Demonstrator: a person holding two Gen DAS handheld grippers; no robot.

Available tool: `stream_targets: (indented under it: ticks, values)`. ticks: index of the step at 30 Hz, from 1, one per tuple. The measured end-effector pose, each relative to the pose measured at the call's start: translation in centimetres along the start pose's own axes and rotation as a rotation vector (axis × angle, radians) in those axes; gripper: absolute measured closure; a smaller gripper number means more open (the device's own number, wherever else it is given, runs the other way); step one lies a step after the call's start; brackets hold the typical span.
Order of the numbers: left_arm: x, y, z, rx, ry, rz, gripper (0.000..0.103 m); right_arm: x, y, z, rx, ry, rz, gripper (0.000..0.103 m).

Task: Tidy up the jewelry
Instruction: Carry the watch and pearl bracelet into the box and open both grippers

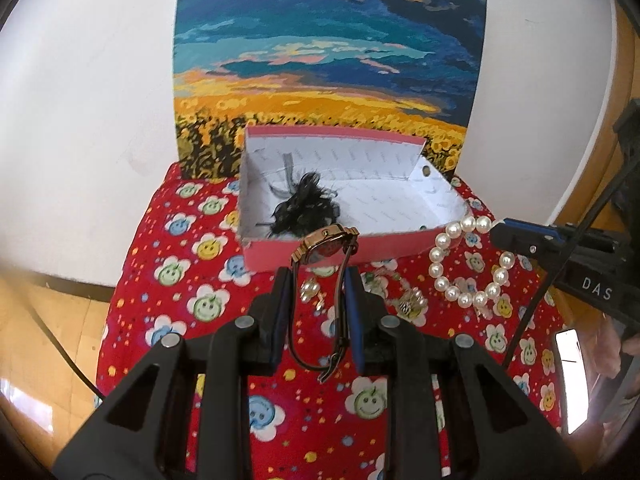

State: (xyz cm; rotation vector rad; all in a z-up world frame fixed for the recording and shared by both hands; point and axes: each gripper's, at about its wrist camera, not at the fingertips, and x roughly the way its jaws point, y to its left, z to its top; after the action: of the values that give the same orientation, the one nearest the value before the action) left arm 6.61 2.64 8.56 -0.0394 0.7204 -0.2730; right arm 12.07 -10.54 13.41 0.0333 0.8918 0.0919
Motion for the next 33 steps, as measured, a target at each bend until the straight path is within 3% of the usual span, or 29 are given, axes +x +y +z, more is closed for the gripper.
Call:
stream_targets:
  ticks: [9, 18, 33]
  values:
    - [1.9, -1.6, 2.9, 0.039, -0.008, -0.03, 0.084, -0.4, -1.6, 3.1, 0.005, -0.055, -0.039, 0.088]
    - [6.3, -4.0, 5.6, 0.056, 0.039, -0.106, 0.084, 2.9, -3.9, 5.2, 0.055, -0.061, -0.075, 0.088]
    - [14.0, -4.8, 5.4, 0.085, 0.143, -0.06, 0.087, 10.4, -7.6, 5.5, 0.108, 0.019, -0.091, 0.088]
